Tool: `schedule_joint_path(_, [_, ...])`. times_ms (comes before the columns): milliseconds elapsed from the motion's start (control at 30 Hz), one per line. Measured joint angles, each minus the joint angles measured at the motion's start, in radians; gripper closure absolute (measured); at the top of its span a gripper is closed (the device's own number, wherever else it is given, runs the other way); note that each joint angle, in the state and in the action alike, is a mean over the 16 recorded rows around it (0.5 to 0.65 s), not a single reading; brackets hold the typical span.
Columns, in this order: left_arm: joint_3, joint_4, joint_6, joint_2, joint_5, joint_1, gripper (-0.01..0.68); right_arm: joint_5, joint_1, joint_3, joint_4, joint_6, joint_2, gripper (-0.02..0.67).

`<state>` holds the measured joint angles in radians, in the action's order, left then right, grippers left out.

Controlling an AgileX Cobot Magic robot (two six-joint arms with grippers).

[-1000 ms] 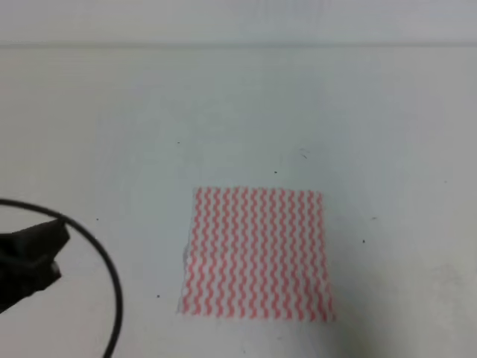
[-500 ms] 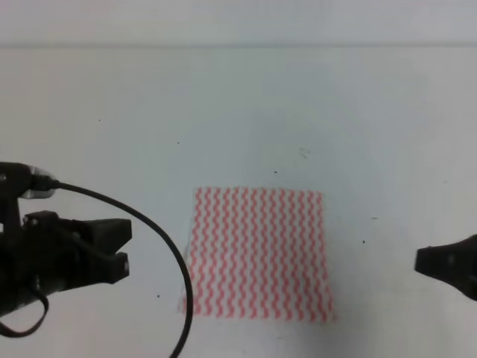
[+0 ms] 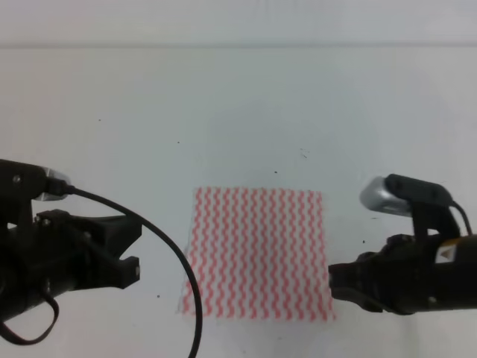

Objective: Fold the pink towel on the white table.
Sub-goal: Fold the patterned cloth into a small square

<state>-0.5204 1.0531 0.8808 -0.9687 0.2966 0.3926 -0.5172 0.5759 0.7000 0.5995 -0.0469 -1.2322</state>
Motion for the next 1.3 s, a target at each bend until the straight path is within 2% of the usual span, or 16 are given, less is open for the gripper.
schedule_joint_path(233, [0.000,-0.001,0.015,-0.002,0.005,0.000,0.675,0.001,0.036,0.041,-0.056,-0.055,-0.136,0.666])
schedule_joint_path(433, [0.000,-0.002,0.022,-0.003,0.016,0.000,0.675,-0.006,0.050,0.059,-0.078,-0.068,-0.204,0.637])
schedule_joint_path(567, [0.000,-0.003,0.025,-0.004,0.026,0.000,0.675,-0.009,0.054,0.063,-0.106,-0.097,-0.221,0.581])
schedule_joint_path(967, [0.000,-0.003,0.024,-0.006,0.056,0.000,0.675,0.005,0.049,0.064,-0.193,-0.229,-0.227,0.350])
schedule_joint_path(1100, [0.000,-0.003,0.024,-0.005,0.063,0.000,0.675,0.014,0.045,0.064,-0.201,-0.248,-0.227,0.322])
schedule_joint_path(1300, [0.000,-0.003,0.024,-0.005,0.070,0.000,0.675,0.023,0.038,0.064,-0.203,-0.248,-0.246,0.331])
